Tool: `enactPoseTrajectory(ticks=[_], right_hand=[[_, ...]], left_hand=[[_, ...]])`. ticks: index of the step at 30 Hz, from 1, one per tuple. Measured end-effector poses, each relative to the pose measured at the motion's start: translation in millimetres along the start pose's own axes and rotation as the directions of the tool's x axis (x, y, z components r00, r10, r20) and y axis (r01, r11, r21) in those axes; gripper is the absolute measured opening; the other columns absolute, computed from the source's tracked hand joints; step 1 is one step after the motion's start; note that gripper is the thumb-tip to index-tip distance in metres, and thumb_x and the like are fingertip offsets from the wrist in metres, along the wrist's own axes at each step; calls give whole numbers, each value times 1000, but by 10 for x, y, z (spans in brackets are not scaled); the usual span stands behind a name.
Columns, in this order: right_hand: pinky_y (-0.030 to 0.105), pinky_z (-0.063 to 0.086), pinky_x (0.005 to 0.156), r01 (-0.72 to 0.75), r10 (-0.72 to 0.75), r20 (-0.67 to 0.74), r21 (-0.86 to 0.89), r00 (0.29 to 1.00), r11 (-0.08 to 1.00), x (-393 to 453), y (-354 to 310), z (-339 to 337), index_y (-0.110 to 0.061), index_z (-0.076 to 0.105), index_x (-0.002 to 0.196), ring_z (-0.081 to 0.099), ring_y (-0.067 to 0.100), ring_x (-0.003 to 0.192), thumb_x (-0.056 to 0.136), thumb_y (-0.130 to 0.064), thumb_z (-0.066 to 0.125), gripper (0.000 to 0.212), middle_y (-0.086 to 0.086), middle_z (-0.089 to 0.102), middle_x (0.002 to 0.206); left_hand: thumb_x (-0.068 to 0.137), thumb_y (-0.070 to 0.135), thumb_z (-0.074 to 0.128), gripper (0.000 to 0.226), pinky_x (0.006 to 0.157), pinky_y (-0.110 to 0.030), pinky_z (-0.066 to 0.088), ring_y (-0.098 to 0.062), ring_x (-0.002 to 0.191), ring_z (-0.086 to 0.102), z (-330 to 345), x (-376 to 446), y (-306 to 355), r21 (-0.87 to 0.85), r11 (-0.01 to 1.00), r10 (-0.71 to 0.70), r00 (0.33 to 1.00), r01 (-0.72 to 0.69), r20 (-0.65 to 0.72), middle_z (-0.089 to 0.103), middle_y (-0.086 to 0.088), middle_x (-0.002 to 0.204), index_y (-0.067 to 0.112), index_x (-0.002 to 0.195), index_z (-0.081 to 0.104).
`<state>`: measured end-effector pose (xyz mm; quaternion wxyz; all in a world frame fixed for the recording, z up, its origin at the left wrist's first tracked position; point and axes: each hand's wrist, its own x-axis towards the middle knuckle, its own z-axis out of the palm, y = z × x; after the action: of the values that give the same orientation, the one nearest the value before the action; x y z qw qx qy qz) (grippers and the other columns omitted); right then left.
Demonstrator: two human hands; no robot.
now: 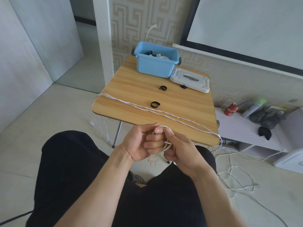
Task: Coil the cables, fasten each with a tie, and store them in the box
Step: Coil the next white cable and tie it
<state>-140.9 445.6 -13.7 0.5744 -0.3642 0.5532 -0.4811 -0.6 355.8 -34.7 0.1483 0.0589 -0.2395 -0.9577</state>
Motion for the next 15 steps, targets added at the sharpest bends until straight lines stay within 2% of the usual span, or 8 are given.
enactPoseTrajectory(ticks=[2,4,6,8,10,12,14,15], right_hand=[[24,16,48,-80,70,78,141,995,987,-9,-46,-30,-11,71,102,18,12,53,96,-46,51,41,4,40,68],[22,14,47,-158,127,149,221,981,962,-7,-70,-73,-8,60,98,18,8,48,96,-50,48,44,-5,42,61],[21,13,46,-232,166,226,305,960,924,-2,-61,-113,-12,53,83,17,6,46,98,-54,40,48,-6,44,61],[19,16,42,-268,170,276,366,946,891,14,-58,-139,-16,47,72,22,4,41,99,-51,40,45,-3,45,63],[18,18,38,-266,181,259,350,949,898,22,-51,-146,-18,44,66,24,3,37,98,-45,46,42,-2,41,59],[20,14,40,-256,207,193,281,959,925,12,-56,-130,-19,43,63,18,5,37,95,-44,53,41,-4,31,51],[23,11,44,-235,211,133,207,968,950,1,-70,-102,-18,47,61,11,8,41,91,-47,58,42,-6,20,49],[25,10,45,-221,205,108,179,973,959,-2,-76,-92,-18,50,61,9,9,43,90,-48,58,43,-7,18,49]], left_hand=[[103,23,36,37,45,-24,37,-12,42,28,-28,-7,2,-59,998,-32,998,36,59,43,4,52,7,82,63],[104,20,41,33,49,-26,40,-13,42,36,-49,-5,-8,-73,996,-37,993,46,111,54,1,55,2,89,64],[104,17,43,30,50,-28,44,-15,42,51,-41,0,-30,-90,995,-32,991,44,134,60,-3,58,-3,93,63],[104,14,42,29,50,-32,49,-23,49,62,-40,6,-25,-160,984,-48,986,74,158,63,-11,63,-7,98,61],[103,12,42,29,51,-34,51,-27,52,66,-62,5,-7,-174,980,-59,981,91,182,64,-15,66,-10,100,61],[99,12,45,27,50,-32,50,-25,51,65,-86,-2,-12,-124,986,-84,975,111,203,64,-13,64,-9,97,63],[96,14,44,28,47,-29,46,-18,42,56,-94,-9,-15,-68,989,-115,974,130,194,59,-5,57,-4,90,64],[95,16,40,31,45,-27,41,-13,37,47,-88,-11,-9,-10,992,-124,978,127,166,52,1,51,-1,87,65]])
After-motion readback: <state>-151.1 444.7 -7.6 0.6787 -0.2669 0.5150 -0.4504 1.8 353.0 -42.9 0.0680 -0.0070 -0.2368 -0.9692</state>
